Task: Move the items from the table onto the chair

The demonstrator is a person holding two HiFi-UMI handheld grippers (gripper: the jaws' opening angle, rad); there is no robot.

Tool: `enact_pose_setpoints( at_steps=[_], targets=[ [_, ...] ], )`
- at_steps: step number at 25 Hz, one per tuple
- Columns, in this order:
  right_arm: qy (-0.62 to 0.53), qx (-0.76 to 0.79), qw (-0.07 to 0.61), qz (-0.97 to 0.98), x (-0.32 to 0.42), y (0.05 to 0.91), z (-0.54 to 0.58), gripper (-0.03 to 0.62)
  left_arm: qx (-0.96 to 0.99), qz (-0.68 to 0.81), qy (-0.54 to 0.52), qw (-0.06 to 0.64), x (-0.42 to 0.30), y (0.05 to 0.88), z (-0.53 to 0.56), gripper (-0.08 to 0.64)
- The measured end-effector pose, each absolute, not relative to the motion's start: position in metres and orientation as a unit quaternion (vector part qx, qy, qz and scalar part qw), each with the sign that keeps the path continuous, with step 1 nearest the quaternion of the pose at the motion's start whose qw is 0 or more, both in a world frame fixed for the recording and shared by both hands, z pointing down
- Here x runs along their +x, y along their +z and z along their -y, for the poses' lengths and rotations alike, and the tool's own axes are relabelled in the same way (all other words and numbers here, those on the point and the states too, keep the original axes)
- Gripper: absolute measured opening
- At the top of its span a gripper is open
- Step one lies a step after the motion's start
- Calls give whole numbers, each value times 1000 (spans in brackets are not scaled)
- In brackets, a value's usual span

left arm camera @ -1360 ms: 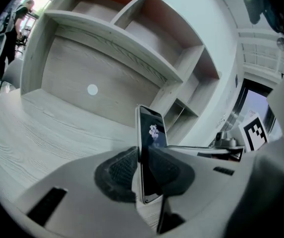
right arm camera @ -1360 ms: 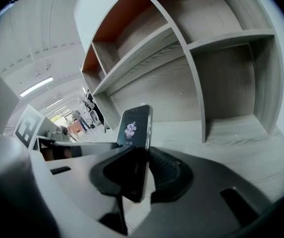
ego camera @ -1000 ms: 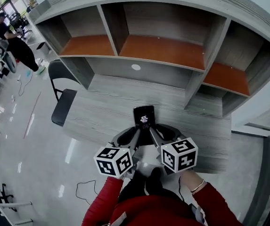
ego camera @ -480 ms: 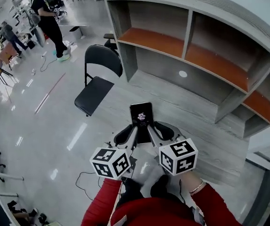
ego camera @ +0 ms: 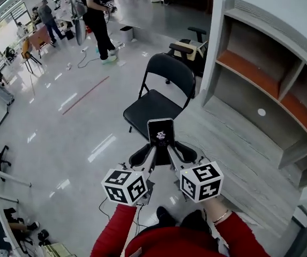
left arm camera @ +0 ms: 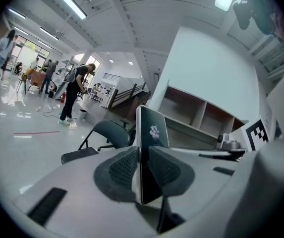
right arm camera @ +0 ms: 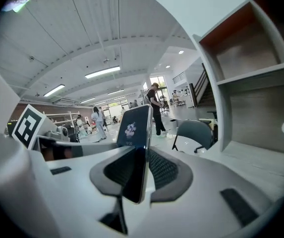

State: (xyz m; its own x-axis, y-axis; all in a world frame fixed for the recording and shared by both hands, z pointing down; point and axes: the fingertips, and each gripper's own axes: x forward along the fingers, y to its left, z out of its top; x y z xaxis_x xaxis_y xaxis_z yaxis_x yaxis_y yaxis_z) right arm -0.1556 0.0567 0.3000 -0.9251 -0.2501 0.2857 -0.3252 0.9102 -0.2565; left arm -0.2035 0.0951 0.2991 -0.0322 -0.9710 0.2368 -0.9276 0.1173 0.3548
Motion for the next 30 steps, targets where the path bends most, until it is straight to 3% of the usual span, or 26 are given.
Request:
enact_pose_setpoints(
  at_steps=[8, 16, 30],
  targets=[
    [144, 89, 146, 975, -271, 306, -80, 95, 615, 754, -72, 219, -314, 305, -124, 80],
    [181, 90, 166, 965, -372, 338, -25, 95, 609, 744, -70, 267, -416, 338, -68, 81],
    [278, 267, 168, 907, -445, 390, 118, 87, 724, 600, 18, 340, -503, 390, 97, 81]
  ],
)
